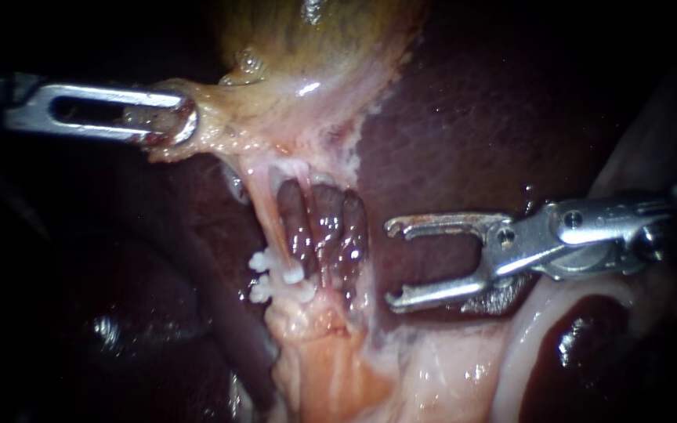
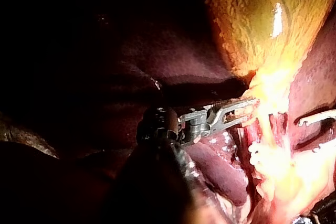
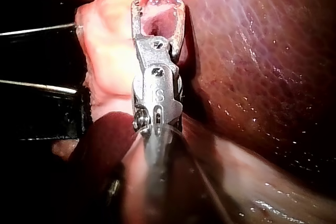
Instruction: Going back second clip left tube
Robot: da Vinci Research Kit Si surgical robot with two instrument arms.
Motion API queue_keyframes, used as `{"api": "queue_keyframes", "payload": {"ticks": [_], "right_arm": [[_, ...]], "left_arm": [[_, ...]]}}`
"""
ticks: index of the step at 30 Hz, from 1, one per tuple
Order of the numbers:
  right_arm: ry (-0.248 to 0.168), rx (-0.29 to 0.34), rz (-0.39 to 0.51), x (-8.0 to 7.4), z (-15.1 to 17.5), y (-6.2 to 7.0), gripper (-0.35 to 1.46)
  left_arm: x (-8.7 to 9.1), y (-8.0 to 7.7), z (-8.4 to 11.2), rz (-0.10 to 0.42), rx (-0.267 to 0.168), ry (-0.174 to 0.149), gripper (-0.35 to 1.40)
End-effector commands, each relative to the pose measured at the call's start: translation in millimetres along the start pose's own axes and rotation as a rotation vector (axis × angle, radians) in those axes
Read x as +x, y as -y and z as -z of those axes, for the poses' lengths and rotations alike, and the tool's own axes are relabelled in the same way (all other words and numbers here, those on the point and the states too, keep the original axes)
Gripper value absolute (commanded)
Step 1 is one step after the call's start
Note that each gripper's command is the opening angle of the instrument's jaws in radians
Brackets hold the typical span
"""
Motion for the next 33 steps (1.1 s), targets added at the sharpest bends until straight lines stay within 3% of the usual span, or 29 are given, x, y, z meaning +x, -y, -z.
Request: {"api": "queue_keyframes", "payload": {"ticks": [1, 18, 22, 33], "right_arm": [[0.001, 0.0, 0.006, -0.1, 0.2, -0.1, 0.5], [0.002, -0.019, 0.065, 0.8, 2.5, -1.2, 0.5], [0.002, -0.018, 0.065, 0.7, 2.6, -1.1, 0.5], [0.002, -0.017, 0.065, 0.6, 2.9, -1.1, 0.5]], "left_arm": [[0.0, 0.0, 0.0, 0.0, 0.0, 0.0, -0.35], [-0.4, 0.7, -1.5, -0.004, 0.006, -0.007, -0.35], [-1.2, 2.0, -3.3, -0.018, 0.014, -0.016, -0.35], [-2.9, 5.3, -8.8, -0.027, 0.023, 0.022, -0.35]]}}
